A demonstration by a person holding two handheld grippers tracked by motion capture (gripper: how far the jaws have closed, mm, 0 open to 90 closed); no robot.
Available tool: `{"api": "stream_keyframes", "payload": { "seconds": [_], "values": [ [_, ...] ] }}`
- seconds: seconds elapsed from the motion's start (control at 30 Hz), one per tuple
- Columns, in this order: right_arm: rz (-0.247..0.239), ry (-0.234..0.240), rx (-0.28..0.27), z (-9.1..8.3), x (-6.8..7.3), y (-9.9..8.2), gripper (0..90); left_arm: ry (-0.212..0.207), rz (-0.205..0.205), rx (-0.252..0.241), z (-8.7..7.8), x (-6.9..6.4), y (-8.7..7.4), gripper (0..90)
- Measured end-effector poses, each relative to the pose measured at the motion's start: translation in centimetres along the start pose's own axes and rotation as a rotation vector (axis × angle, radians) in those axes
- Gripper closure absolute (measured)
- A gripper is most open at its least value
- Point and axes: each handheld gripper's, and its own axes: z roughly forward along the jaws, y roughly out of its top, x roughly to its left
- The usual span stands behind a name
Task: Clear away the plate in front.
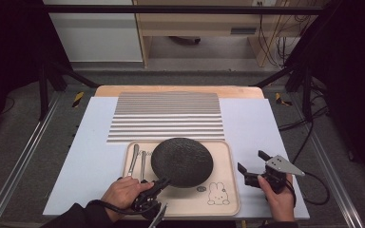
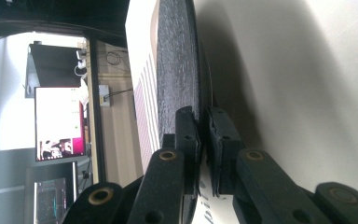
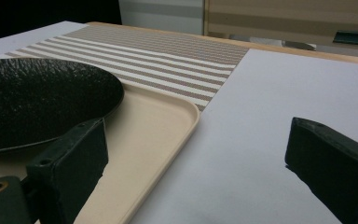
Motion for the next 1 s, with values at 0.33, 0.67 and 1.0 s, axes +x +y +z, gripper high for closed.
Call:
{"api": "stream_keyframes", "payload": {
  "seconds": [0.33, 0.67, 1.0],
  "values": [
    [-0.004, -0.003, -0.001, 0.0, 0.0, 0.0, 5.9, 0.009, 0.006, -0.012, -0.7, -0.1, 0.3, 83.7],
    [-0.005, -0.002, 0.000, 0.0, 0.0, 0.0, 5.9, -0.006, -0.001, -0.014, -1.0, -0.6, 0.0, 83.8],
    [-0.006, -0.001, 0.006, 0.1, 0.0, 0.0, 5.9, -0.057, -0.039, -0.043, -0.9, -0.8, -1.2, 85.1]
  ]
}}
